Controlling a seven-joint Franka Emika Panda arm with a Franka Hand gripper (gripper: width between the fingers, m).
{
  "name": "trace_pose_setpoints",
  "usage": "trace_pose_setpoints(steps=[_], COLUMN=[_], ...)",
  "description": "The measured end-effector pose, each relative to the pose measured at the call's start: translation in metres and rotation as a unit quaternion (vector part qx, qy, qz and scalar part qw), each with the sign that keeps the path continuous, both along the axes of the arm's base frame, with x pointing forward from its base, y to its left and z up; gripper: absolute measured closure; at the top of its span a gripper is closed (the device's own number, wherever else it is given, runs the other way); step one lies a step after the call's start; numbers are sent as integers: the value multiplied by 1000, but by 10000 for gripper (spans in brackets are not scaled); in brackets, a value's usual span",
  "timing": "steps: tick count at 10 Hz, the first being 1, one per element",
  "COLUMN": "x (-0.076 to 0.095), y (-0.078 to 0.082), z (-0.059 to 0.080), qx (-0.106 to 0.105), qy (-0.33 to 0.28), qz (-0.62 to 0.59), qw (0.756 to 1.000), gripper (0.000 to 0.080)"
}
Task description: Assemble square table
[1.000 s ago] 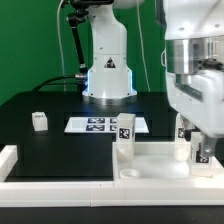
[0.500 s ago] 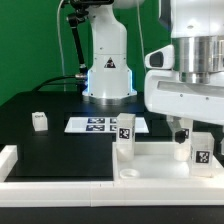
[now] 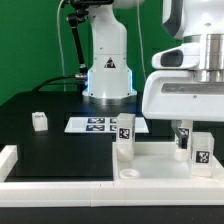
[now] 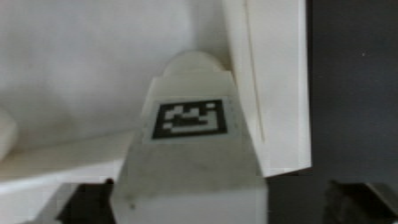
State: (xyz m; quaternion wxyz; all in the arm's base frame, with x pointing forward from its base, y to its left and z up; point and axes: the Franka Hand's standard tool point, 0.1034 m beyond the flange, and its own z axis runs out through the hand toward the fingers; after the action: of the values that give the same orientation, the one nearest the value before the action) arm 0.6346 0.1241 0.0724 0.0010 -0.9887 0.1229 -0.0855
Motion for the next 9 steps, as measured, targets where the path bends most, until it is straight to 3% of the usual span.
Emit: trace_pose_setpoints(steps=[2,6,8,9], x=[-1,-1,-3,-3], y=[-1,-5,-9,-9], z=[-1,-2,-1,-1], qx=[7,29,56,81], qy=[1,-1,31,53], qz=[-48,-188,-363,-462], qw=[999,982,930,882], gripper=[509,509,509,509])
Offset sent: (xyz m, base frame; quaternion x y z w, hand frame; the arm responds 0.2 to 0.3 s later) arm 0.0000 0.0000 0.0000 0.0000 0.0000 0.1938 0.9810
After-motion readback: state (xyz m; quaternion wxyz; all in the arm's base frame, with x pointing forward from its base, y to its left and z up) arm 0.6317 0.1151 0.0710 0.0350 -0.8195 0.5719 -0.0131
